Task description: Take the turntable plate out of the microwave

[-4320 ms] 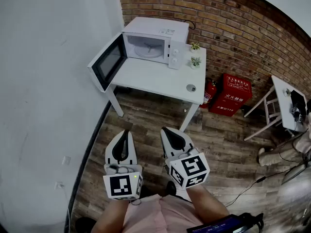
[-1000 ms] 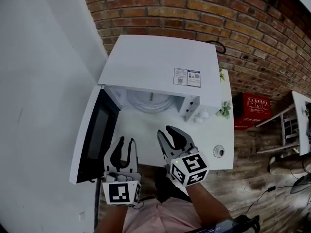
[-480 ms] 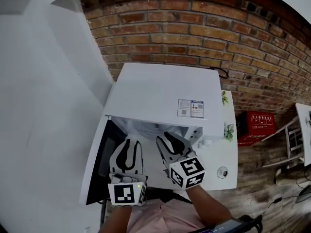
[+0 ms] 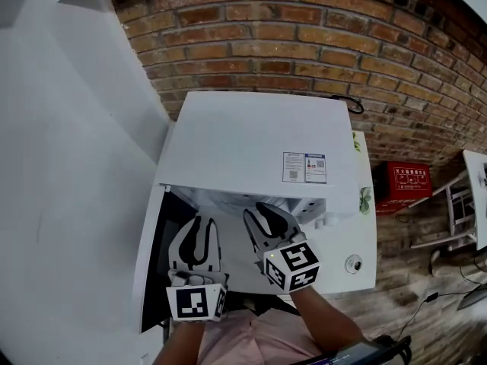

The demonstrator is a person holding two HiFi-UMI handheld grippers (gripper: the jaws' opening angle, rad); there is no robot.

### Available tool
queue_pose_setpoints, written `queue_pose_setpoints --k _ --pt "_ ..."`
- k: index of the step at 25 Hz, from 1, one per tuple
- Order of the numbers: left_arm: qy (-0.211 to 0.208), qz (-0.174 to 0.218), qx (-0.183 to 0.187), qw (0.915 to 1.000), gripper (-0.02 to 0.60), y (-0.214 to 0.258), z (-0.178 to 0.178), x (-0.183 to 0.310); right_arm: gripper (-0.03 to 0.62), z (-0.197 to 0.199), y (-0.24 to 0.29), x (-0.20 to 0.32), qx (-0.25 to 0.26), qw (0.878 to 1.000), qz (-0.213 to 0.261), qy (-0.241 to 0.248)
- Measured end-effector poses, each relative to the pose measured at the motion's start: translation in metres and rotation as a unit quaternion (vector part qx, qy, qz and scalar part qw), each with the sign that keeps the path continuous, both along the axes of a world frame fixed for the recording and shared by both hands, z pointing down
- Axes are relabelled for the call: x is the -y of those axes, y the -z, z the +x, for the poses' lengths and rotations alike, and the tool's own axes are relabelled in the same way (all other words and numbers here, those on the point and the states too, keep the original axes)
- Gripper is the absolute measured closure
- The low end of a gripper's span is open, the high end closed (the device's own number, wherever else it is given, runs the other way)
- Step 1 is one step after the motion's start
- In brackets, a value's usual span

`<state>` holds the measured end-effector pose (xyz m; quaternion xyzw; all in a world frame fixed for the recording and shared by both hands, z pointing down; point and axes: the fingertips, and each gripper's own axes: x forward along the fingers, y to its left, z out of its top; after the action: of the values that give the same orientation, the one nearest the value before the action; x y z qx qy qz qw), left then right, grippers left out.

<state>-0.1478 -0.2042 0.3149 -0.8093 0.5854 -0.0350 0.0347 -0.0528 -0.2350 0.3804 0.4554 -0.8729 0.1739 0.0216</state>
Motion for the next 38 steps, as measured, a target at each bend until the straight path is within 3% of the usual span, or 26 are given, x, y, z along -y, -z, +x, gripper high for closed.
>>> queue_pose_setpoints --k 16,21,24,29,34,38 --pt "-0.046 -0.104 -0.013 0.9934 0.483 -0.096 0.0 0.012 0.473 0.004 -0.13 -0.02 0.004 0.988 -0.146 -0.055" --pt "-0.061 -0.124 -0.019 0.9903 0.48 -0.119 0.009 0.013 0.47 0.008 -0.155 -0.023 0.02 0.982 -0.174 -0.068" --pt "-0.068 -0.131 -0.023 0.9888 0.48 -0.127 0.012 0.014 0.466 0.009 -0.159 -0.018 0.063 0.977 -0.19 -0.078" --pt "-0.077 -0.132 -0.022 0.988 0.481 -0.126 0.012 0.018 0.425 0.009 -0.158 -0.004 0.194 0.948 -0.234 -0.097" --pt "-0.078 -0.132 -0.022 0.988 0.48 -0.121 0.009 0.022 0.375 0.007 -0.16 0.014 0.324 0.896 -0.285 -0.107" --pt "-0.08 -0.13 -0.022 0.988 0.482 -0.116 0.008 0.023 0.372 0.006 -0.163 0.029 0.387 0.865 -0.299 -0.112"
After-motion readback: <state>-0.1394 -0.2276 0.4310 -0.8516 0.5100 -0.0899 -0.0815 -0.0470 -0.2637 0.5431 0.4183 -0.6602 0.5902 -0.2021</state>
